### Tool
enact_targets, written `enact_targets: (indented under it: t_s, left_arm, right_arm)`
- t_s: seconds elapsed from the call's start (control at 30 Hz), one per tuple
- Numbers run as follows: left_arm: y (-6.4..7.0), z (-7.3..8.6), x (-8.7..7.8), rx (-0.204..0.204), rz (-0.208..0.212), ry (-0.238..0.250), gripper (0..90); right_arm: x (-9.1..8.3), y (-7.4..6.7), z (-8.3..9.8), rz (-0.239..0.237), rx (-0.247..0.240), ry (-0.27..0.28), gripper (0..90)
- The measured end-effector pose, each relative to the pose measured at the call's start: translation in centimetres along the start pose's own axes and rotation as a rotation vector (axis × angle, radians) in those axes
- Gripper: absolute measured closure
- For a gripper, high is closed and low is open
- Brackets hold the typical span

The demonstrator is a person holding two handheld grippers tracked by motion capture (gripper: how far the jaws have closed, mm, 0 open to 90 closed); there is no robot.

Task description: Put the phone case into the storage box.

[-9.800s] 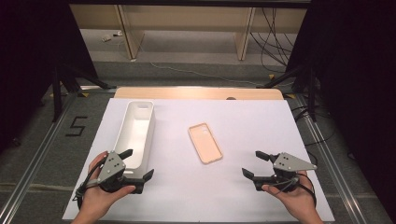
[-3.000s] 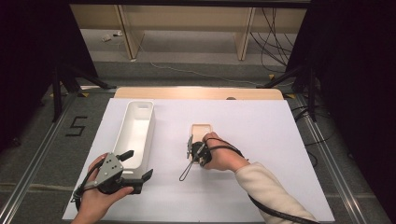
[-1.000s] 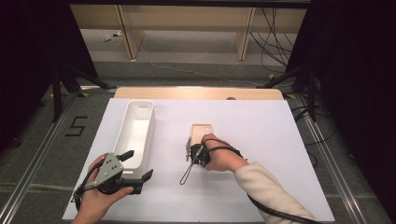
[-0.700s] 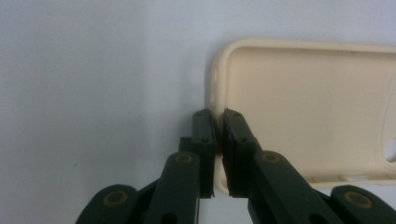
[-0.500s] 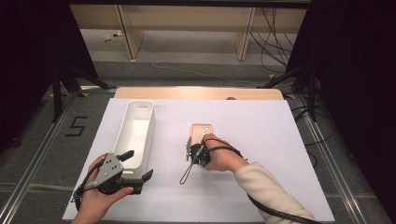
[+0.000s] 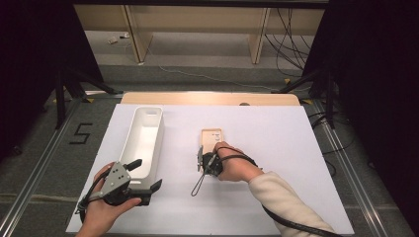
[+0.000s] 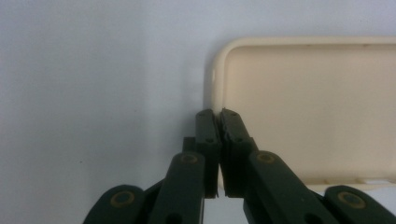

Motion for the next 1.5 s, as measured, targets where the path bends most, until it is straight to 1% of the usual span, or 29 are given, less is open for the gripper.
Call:
enact_targets:
  t_s: [0.1,0.13,0.17,0.2,0.27,0.3,0.47,0.53,0.57,0.6,0.67,0.7,0.73,0.87,0.9,0.97,1.03,1.1,1.13,1.17,1.2,1.33,1.43,1.5]
  left_arm:
    - [0.0,0.0,0.0,0.000,-0.002,0.001,9.8]
    - [0.0,0.0,0.0,0.000,-0.003,0.001,9.9]
    - [0.0,0.0,0.0,0.000,-0.004,0.002,9.9]
    - [0.0,0.0,0.0,0.000,-0.003,0.001,10.0]
    - [0.0,0.0,0.0,0.000,-0.003,0.000,10.0]
    - [0.0,0.0,0.0,-0.001,-0.003,0.000,10.0]
    - [0.0,0.0,0.0,-0.004,-0.003,0.002,10.2]
    - [0.0,0.0,0.0,-0.005,-0.004,0.003,10.3]
    - [0.0,0.0,0.0,-0.006,-0.002,0.004,10.3]
    - [0.0,0.0,0.0,-0.006,-0.002,0.004,10.3]
    - [0.0,0.0,0.0,-0.007,-0.003,0.005,10.3]
    - [0.0,0.0,0.0,-0.005,-0.003,0.004,10.3]
    - [0.0,0.0,0.0,-0.004,-0.003,0.004,10.3]
    - [0.0,0.0,0.0,-0.007,-0.005,0.004,10.3]
    - [0.0,0.0,0.0,-0.006,-0.005,0.004,10.3]
    - [0.0,0.0,0.0,-0.006,-0.004,0.004,10.4]
    - [0.0,0.0,0.0,-0.006,-0.004,0.004,10.3]
    - [-0.1,0.0,0.0,-0.006,-0.005,0.003,10.3]
    - [0.0,0.0,0.0,-0.006,-0.004,0.003,10.3]
    - [0.0,0.0,0.0,-0.006,-0.005,0.003,10.3]
    - [-0.1,0.0,0.0,-0.006,-0.005,0.003,10.3]
    - [0.0,0.0,0.0,-0.002,-0.005,0.002,10.3]
    - [0.0,0.0,0.0,-0.004,-0.005,0.003,10.3]
    - [0.0,0.0,-0.1,-0.002,-0.006,0.003,10.3]
  right_arm:
    - [-0.2,0.0,0.0,0.003,-0.013,0.012,88.2]
    - [-0.3,-0.1,-0.1,0.007,-0.004,0.020,88.2]
    - [-0.5,-0.1,0.0,0.004,-0.005,0.022,88.2]
    - [-0.9,0.0,0.0,0.017,-0.007,0.031,88.2]
    - [-1.1,0.1,0.0,0.018,-0.008,0.037,88.2]
    - [-1.3,0.1,0.0,0.024,-0.001,0.045,88.2]
    - [-2.2,0.2,0.0,0.048,0.005,0.083,88.2]
    - [-2.5,0.1,0.1,0.054,-0.002,0.100,88.2]
    - [-2.8,0.0,0.2,0.057,0.010,0.126,88.2]
    - [-2.8,0.0,0.2,0.057,0.010,0.126,88.2]
    - [-3.0,-0.1,0.3,0.049,0.031,0.141,88.2]
    - [-3.1,-0.1,0.4,0.051,0.023,0.148,88.2]
    - [-3.2,-0.2,0.5,0.050,0.037,0.155,88.2]
    - [-3.4,-0.3,1.0,0.048,0.040,0.179,88.2]
    - [-3.4,-0.4,1.1,0.055,0.044,0.194,88.1]
    - [-3.4,-0.5,1.2,0.051,0.048,0.200,88.2]
    - [-3.4,-0.6,1.4,0.058,0.051,0.222,88.1]
    - [-3.5,-0.7,1.5,0.055,0.056,0.233,88.1]
    - [-3.6,-0.8,1.6,0.059,0.064,0.250,88.2]
    - [-3.6,-0.8,1.6,0.059,0.064,0.250,88.2]
    - [-3.7,-0.8,1.6,0.062,0.064,0.264,88.1]
    - [-3.9,-1.0,1.8,0.066,0.077,0.286,88.1]
    - [-4.2,-1.0,1.8,0.059,0.092,0.327,88.1]
    - [-4.4,-1.0,1.9,0.069,0.103,0.342,88.1]
Point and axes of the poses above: each handheld gripper's, and its own axes: x roughly forward along the jaws, z roughly out of its underside, y roughly to its right, the point moved 3 cm from there along x, roughly forward along the jaws, and after that the axes turned 10 degrees about z, right-handed, at the moved point
